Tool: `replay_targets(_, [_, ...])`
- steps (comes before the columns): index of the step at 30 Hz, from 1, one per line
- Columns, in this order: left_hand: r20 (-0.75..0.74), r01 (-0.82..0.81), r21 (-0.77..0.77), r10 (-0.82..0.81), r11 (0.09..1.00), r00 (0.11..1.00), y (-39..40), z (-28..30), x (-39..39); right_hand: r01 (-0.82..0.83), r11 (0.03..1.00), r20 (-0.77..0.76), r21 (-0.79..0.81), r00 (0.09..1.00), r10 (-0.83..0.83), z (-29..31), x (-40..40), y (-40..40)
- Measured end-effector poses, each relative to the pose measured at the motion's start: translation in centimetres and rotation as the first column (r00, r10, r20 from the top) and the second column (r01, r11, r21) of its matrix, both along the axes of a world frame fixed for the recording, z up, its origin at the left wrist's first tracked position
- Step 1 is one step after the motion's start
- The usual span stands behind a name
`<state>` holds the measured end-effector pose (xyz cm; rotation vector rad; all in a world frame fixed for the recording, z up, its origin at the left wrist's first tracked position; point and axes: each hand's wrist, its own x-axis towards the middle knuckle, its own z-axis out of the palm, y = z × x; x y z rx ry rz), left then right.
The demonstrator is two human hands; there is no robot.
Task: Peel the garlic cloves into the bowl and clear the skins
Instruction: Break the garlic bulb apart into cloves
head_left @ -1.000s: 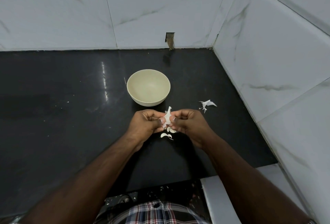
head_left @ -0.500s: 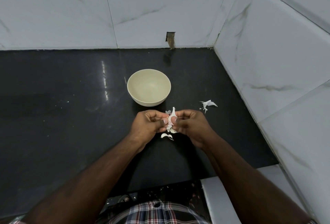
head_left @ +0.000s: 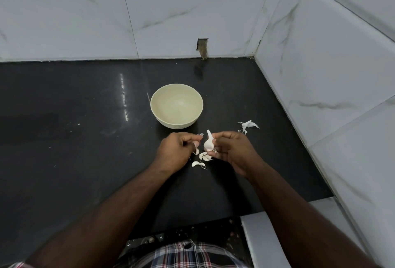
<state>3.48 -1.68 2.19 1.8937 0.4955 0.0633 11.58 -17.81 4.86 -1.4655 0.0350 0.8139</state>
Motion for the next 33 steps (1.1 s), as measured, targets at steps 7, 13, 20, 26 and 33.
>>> replay_targets(7, [0.069, 0.04, -0.311, -0.019, 0.95, 0.997, -0.8, 0.4, 0.2, -0.016, 1.0, 0.008, 0.009, 1.0, 0.016, 0.0, -0.2, 0.5])
replay_targets(13, [0.086, -0.009, -0.324, 0.039, 0.946, 0.996, -1.0, 0.4, 0.2, -0.003, 0.998, 0.103, -0.065, 0.995, 0.01, -0.1, -0.6, 1.4])
replay_targets(20, [0.041, 0.008, -0.286, 0.004, 0.958, 0.999, -0.3, 0.9, 0.3, -0.076, 0.981, 0.292, -0.177, 0.948, 0.126, 0.1, 0.0, 1.5])
replay_targets(26, [0.049, 0.032, -0.396, -0.013, 0.918, 0.999, 0.0, 1.8, 0.0, -0.052, 0.991, 0.299, -0.123, 0.95, 0.087, 0.4, 0.3, 1.6])
replay_targets(33, [0.012, -0.044, -0.494, 0.058, 0.868, 0.998, -0.1, 1.5, 0.1, 0.031, 0.991, 0.368, -0.132, 0.93, 0.021, 0.4, 1.2, 0.2])
